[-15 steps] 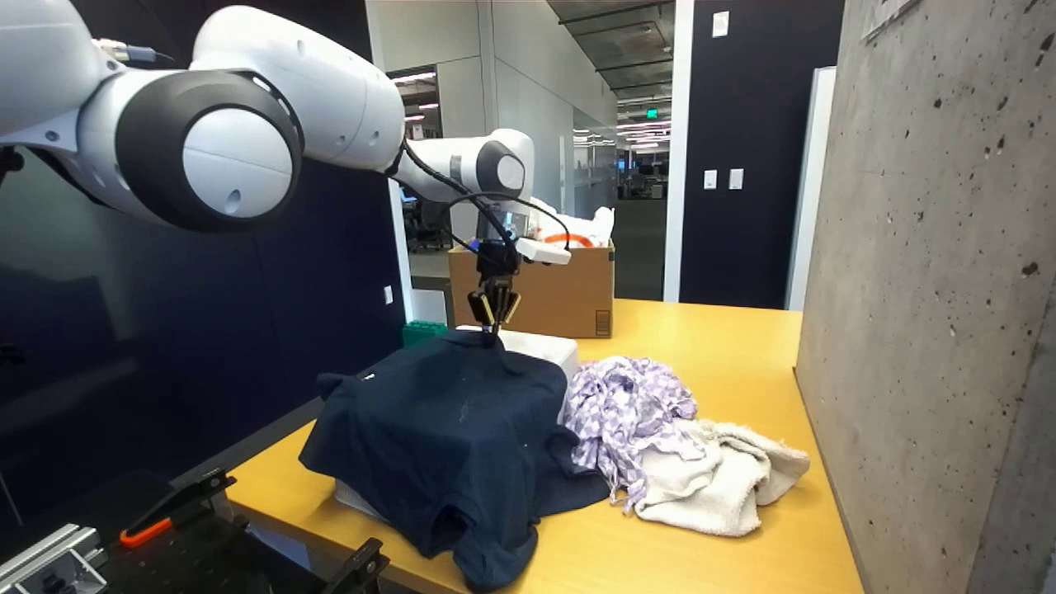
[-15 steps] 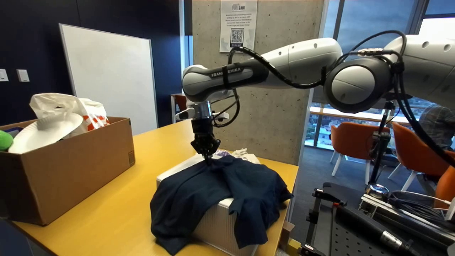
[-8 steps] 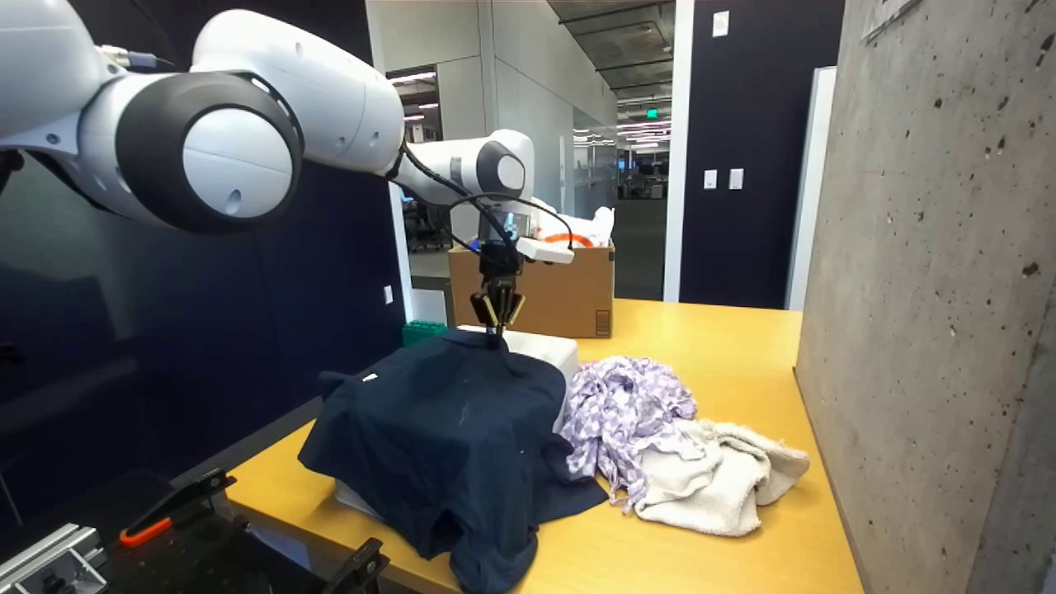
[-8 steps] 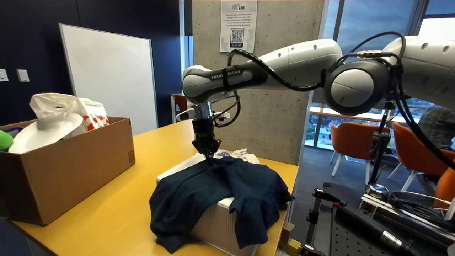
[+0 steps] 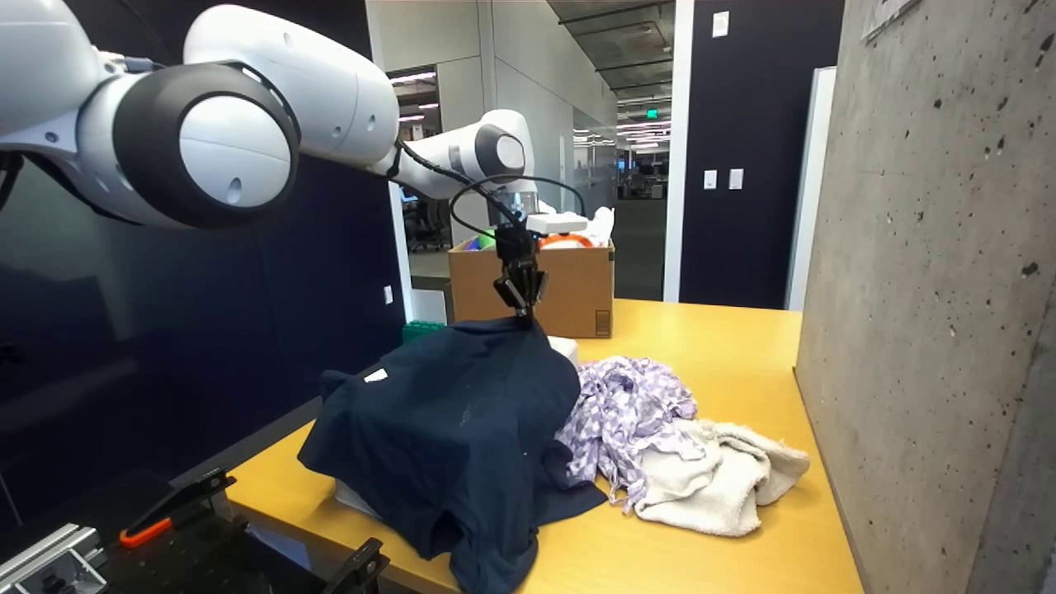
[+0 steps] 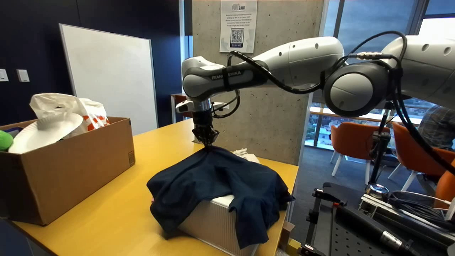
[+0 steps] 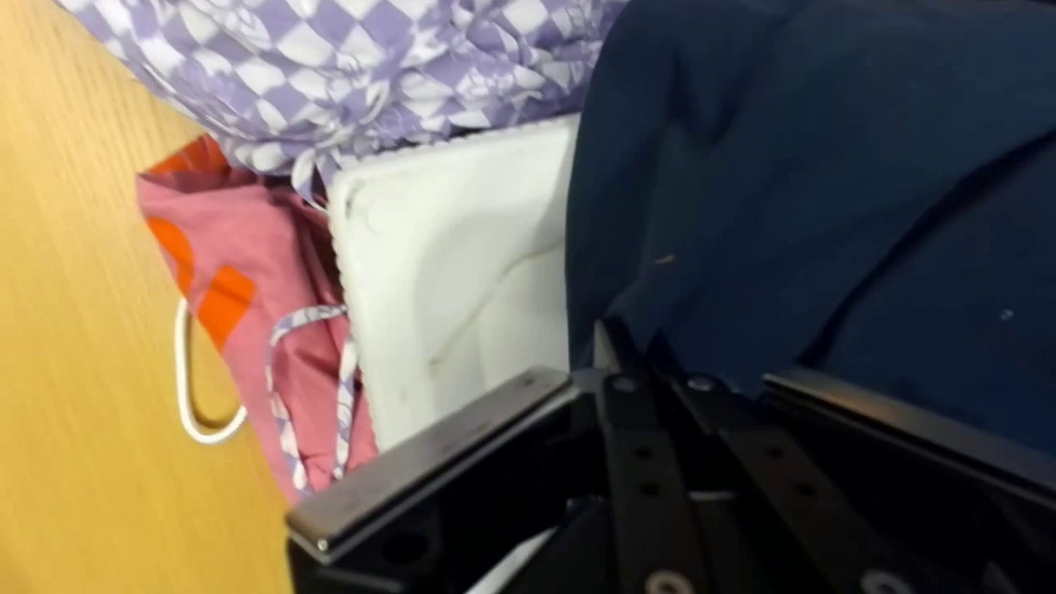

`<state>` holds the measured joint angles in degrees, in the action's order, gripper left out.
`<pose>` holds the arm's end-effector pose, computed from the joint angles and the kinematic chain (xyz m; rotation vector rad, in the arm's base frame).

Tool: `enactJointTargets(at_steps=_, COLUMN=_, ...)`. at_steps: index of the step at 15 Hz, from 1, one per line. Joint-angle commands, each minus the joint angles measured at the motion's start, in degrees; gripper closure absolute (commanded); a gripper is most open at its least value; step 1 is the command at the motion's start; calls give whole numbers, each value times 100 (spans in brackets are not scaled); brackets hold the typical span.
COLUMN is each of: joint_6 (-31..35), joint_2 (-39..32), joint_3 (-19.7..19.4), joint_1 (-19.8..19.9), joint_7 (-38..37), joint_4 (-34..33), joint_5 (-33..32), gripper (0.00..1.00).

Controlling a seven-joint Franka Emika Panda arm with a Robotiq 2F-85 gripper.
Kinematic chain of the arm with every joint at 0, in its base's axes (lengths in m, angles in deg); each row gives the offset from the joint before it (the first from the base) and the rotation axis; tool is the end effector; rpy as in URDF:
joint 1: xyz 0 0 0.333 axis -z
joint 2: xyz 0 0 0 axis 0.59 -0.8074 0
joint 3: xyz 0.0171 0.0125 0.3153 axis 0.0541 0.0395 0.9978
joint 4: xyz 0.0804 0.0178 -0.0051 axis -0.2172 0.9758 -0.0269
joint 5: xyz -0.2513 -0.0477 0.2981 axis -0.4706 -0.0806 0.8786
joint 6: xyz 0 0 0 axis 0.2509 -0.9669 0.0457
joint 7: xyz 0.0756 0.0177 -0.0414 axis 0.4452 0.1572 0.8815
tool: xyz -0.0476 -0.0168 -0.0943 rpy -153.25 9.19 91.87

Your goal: Spread the blue shirt on the box evenly over the box

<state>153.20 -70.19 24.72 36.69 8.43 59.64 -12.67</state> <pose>0.7980 -0.0187 0.2308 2.2497 2.0864 -0.2645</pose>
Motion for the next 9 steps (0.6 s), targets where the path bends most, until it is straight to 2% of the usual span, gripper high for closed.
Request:
enactJointTargets(at_steps=1, joint_6=579, joint_2=-201, joint_3=-463, joint_1=-167, joint_7=-325, joint_4=-214, joint_5=-489, gripper=99)
enactJointTargets(at_steps=4, joint_6=1116, joint_2=-330, joint_3=-827, joint_1=-297, joint_7=-621, joint_4=-223, joint_5=-907, gripper=99)
enactJointTargets(at_steps=7, joint_6=1375, joint_2=-429, joint_3=-1119, joint_1=-414, joint_7=-886, joint_4=-191, joint_5=-1176, gripper=99)
enactJointTargets(at_steps=8, joint_6=1226, joint_2=-691, joint_3=-1213, joint_1=-435, joint_7=-896, joint_4=-602, joint_5=-1205, gripper=99)
enactJointTargets(at_steps=9, joint_6=1418, joint_2=-496, joint_3=-1301, joint_1=-500, joint_7=-1008, joint_4=-179, joint_5=-1309, gripper=99)
